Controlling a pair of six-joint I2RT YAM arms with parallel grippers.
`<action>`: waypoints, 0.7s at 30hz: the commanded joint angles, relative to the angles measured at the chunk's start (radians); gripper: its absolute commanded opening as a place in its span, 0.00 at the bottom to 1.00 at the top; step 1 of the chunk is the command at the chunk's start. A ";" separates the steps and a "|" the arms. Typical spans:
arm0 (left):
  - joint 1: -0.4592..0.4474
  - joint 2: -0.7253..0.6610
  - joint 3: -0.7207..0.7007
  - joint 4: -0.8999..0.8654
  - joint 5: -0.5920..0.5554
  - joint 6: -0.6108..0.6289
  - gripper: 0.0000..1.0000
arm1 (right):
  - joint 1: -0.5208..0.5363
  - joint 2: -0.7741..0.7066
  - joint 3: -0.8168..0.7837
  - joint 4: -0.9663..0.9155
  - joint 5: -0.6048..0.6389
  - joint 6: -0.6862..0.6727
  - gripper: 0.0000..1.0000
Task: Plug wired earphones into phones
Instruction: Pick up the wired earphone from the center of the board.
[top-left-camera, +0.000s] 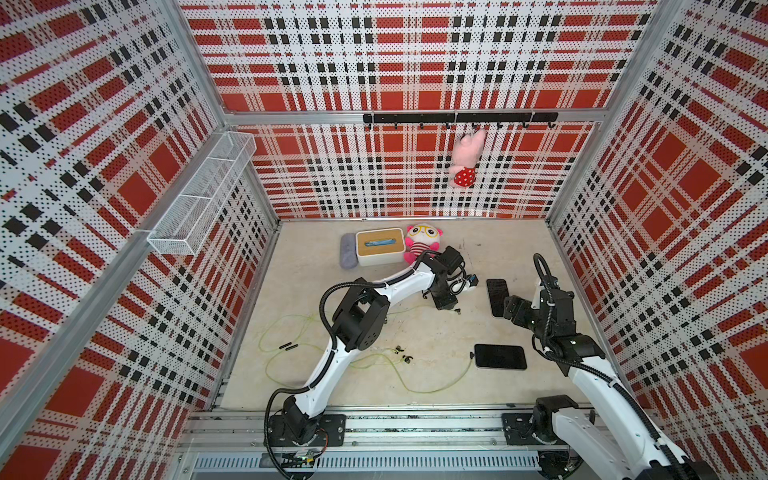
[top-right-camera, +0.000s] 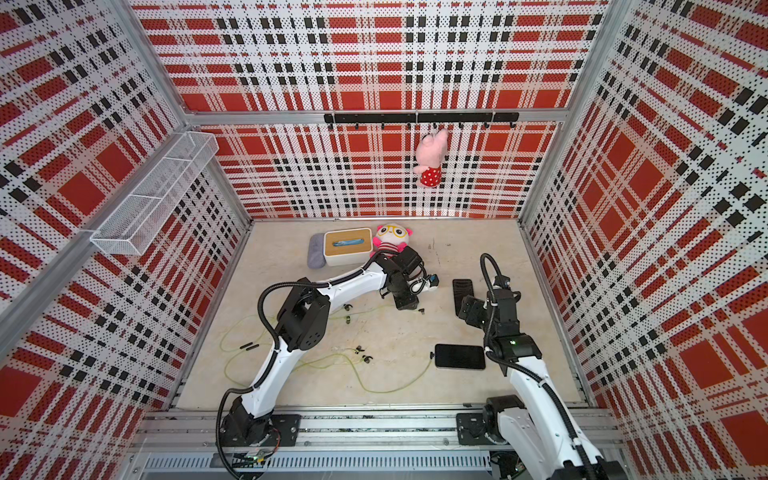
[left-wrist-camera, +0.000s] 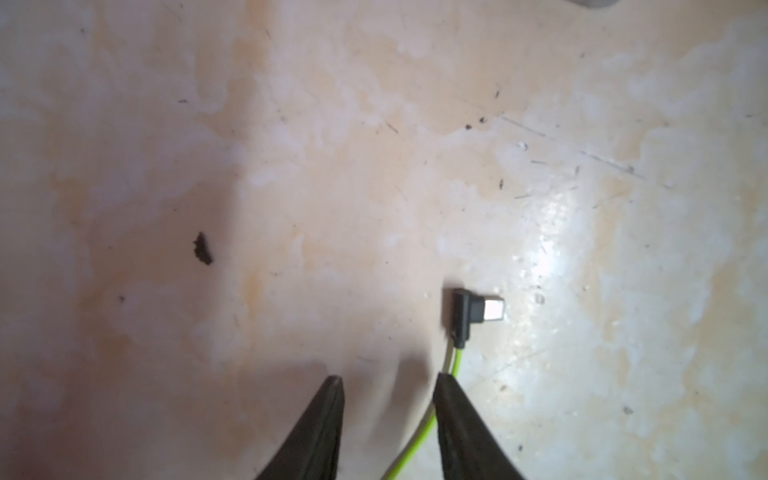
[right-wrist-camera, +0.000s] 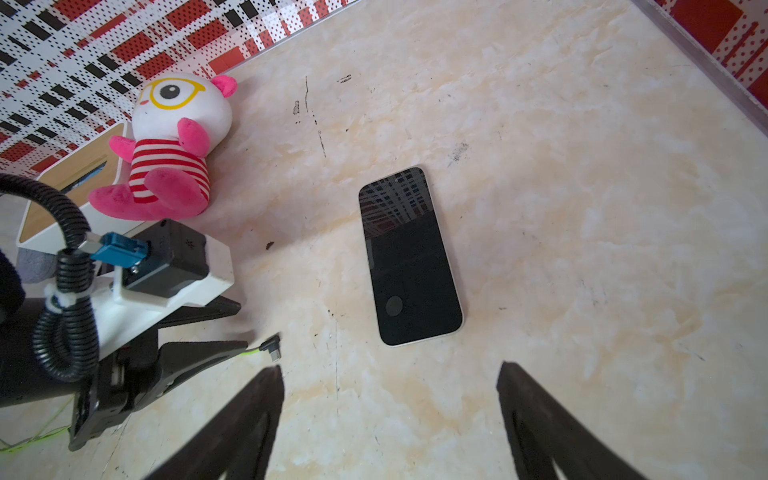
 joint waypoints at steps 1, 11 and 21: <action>0.004 -0.067 -0.033 0.011 0.046 0.045 0.43 | -0.003 0.002 0.003 0.026 -0.015 -0.015 0.85; -0.004 -0.011 -0.031 -0.017 -0.043 0.100 0.37 | -0.003 0.002 0.008 0.023 -0.010 -0.019 0.85; -0.020 0.027 0.006 -0.056 -0.070 0.137 0.36 | -0.002 0.003 0.011 0.020 -0.008 -0.019 0.84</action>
